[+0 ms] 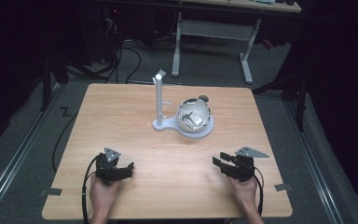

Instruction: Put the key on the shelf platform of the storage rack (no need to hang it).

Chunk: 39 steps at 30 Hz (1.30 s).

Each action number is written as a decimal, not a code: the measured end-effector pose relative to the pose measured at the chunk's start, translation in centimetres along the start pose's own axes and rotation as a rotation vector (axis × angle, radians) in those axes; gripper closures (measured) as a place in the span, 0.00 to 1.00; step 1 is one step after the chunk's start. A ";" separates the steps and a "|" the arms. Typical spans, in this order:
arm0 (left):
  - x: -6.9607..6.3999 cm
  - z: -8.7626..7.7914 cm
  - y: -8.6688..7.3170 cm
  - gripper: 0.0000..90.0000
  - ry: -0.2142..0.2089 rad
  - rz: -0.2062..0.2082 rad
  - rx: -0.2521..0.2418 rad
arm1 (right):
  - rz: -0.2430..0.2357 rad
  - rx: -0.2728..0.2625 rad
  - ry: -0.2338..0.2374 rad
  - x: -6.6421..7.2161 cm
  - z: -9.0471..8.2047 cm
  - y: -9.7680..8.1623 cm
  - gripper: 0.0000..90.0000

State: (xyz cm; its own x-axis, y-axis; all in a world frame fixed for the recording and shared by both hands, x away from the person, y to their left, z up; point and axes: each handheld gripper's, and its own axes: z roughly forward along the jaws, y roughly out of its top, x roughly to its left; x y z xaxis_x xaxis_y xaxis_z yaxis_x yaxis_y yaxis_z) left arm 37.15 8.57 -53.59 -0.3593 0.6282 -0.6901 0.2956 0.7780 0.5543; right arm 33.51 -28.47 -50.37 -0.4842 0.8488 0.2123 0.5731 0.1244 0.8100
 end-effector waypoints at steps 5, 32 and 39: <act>0.0 0.0 0.0 0.17 0.000 -0.001 0.000 | -0.004 0.027 -0.017 0.0 0.6 -0.5 0.58; 0.0 0.0 0.0 0.17 -0.002 0.000 0.001 | -0.163 0.150 -0.156 1.4 2.8 -1.8 0.51; 0.0 0.0 0.0 0.17 -0.002 0.001 0.000 | -0.168 0.155 -0.168 1.5 2.8 -1.9 0.47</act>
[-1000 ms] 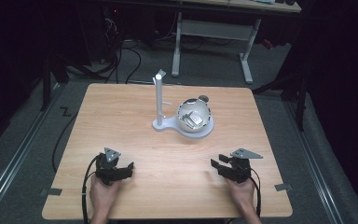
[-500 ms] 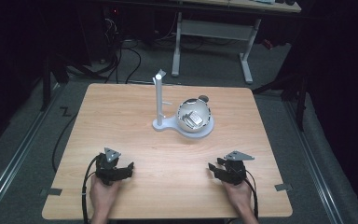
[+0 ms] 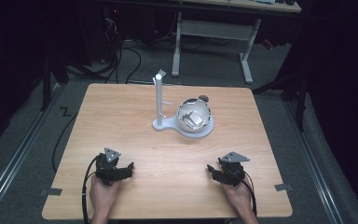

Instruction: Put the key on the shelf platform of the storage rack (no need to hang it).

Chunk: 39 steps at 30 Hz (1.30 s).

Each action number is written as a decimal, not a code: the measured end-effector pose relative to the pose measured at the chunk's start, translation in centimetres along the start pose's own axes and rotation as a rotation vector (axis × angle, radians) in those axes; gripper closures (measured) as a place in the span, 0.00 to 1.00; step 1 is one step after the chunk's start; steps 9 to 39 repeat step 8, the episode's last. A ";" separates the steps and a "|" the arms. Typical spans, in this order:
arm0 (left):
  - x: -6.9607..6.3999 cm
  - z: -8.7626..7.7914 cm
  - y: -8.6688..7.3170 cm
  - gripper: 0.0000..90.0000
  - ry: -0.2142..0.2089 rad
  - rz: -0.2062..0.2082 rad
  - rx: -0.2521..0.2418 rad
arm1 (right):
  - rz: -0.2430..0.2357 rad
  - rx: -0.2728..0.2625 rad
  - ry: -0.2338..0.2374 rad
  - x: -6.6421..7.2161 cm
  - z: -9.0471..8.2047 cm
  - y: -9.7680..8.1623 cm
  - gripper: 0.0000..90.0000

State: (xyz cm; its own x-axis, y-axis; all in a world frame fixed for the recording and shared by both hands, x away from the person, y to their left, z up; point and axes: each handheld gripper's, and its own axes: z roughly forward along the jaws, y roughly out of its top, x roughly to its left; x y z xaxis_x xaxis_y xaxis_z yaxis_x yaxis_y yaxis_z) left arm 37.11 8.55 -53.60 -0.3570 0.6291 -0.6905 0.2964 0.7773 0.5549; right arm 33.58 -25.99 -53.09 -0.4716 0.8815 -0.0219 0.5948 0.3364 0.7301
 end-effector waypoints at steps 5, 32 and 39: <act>0.1 0.0 0.0 0.17 -0.005 0.010 -0.001 | -0.001 0.000 0.000 0.0 0.0 0.0 0.47; 0.1 0.0 0.0 0.17 -0.005 0.010 -0.001 | 0.000 0.000 0.000 0.0 0.0 0.0 0.47; 0.1 0.0 0.0 0.17 -0.005 0.010 -0.001 | 0.000 0.000 0.000 0.0 0.0 0.0 0.47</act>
